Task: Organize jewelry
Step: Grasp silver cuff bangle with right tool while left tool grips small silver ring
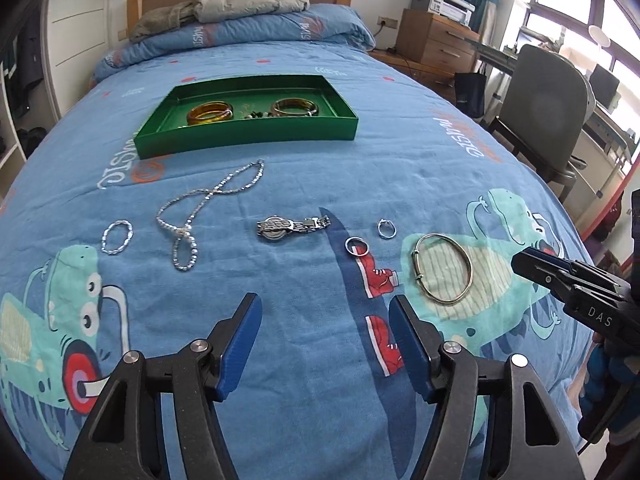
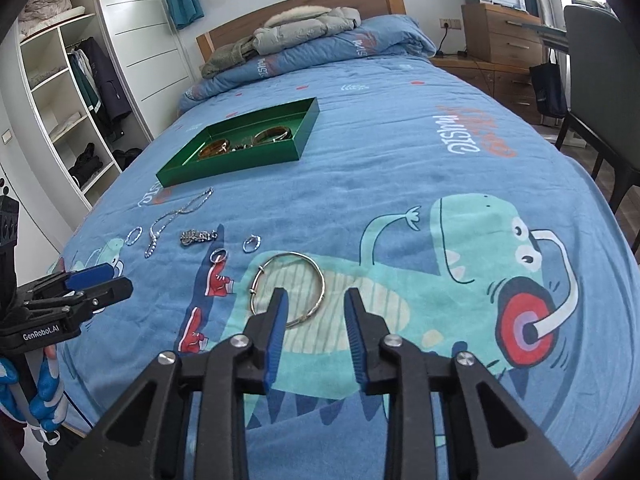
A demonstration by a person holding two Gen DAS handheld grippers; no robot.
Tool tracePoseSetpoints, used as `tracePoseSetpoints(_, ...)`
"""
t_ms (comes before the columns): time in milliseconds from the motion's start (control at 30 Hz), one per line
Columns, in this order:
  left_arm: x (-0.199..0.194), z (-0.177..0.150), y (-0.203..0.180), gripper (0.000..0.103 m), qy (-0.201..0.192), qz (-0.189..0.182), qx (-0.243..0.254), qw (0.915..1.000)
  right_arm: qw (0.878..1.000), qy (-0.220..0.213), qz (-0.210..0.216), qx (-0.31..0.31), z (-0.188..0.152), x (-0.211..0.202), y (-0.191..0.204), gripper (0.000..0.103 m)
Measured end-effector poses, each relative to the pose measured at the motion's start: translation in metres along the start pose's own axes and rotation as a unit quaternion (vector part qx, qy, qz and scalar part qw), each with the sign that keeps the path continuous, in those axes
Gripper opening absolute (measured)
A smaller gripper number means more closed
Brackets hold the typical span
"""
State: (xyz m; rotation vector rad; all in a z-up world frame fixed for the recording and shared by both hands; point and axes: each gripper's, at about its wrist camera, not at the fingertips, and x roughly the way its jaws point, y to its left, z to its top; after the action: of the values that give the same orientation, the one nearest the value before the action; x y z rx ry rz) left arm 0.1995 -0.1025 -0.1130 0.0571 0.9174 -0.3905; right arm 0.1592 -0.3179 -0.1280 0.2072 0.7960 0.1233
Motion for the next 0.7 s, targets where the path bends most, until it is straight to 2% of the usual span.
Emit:
tracePoseSetpoints(200, 0.049, 0.017, -0.015, 0.056, 0.025, -0.011, 0.033, 0.9991, 0.999, 0.038, 0.005, -0.004, 0.007, 0.042, -0.004, 0.027)
tracePoseSetpoints(300, 0.067, 0.022, -0.016, 0.050, 0.035, -0.012, 0.043, 0.9984, 0.998, 0.058, -0.001, -0.014, 0.009, 0.061, -0.003, 0.023)
tracePoseSetpoints(433, 0.076, 0.027, -0.017, 0.048, 0.033, -0.015, 0.057, 0.9977, 0.997, 0.073, -0.007, -0.039, 0.009, 0.076, 0.001, 0.020)
tracePoseSetpoints(533, 0.080, 0.029, -0.021, 0.043, 0.030, -0.015, 0.069, 0.9971, 0.995, 0.075, -0.014, -0.066, 0.011, 0.082, 0.007, 0.018)
tracePoseSetpoints(633, 0.083, 0.029, -0.022, 0.029, 0.027, -0.015, 0.078, 0.9965, 0.992, 0.076, -0.024, -0.097, 0.011, 0.086, 0.012, 0.014)
tracePoseSetpoints(667, 0.083, 0.028, -0.022, 0.020, 0.027, -0.016, 0.078, 0.9965, 0.991, 0.076, -0.027, -0.104, 0.011, 0.087, 0.013, 0.012)
tracePoseSetpoints(700, 0.083, 0.029, -0.021, 0.020, 0.027, -0.018, 0.077, 0.9965, 0.991, 0.074, -0.028, -0.106, 0.011, 0.088, 0.013, 0.011)
